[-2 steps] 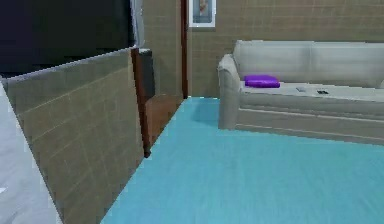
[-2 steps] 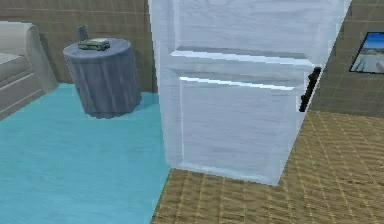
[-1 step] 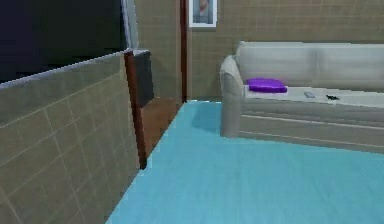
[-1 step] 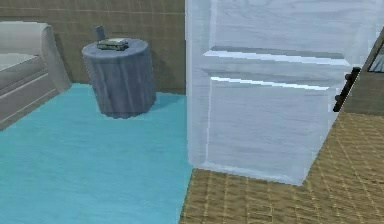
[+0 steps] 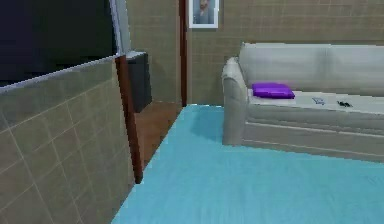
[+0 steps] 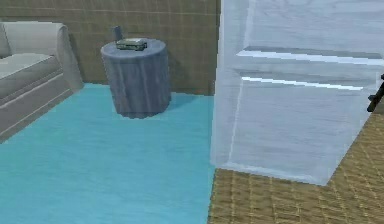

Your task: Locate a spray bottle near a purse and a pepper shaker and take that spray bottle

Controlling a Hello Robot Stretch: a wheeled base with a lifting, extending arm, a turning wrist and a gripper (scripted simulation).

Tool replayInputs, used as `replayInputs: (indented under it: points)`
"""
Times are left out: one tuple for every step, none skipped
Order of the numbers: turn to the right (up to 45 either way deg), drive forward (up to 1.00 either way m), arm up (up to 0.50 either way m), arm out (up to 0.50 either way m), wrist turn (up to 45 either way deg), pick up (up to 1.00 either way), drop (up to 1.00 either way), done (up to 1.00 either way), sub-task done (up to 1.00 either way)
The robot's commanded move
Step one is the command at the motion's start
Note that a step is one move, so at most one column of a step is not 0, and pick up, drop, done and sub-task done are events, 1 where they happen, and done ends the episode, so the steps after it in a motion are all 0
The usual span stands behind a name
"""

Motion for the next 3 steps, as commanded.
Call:
replayInputs:
  points:
    - [45.0, 0.00, 0.00, 0.00, 0.0, 0.00, 0.00, 0.00, 0.00]
    - [45.0, 0.00, 0.00, 0.00, 0.0, 0.00, 0.00, 0.00, 0.00]
    - [0.0, 0.10, 0.00, 0.00, 0.0, 0.00, 0.00, 0.00, 0.00]
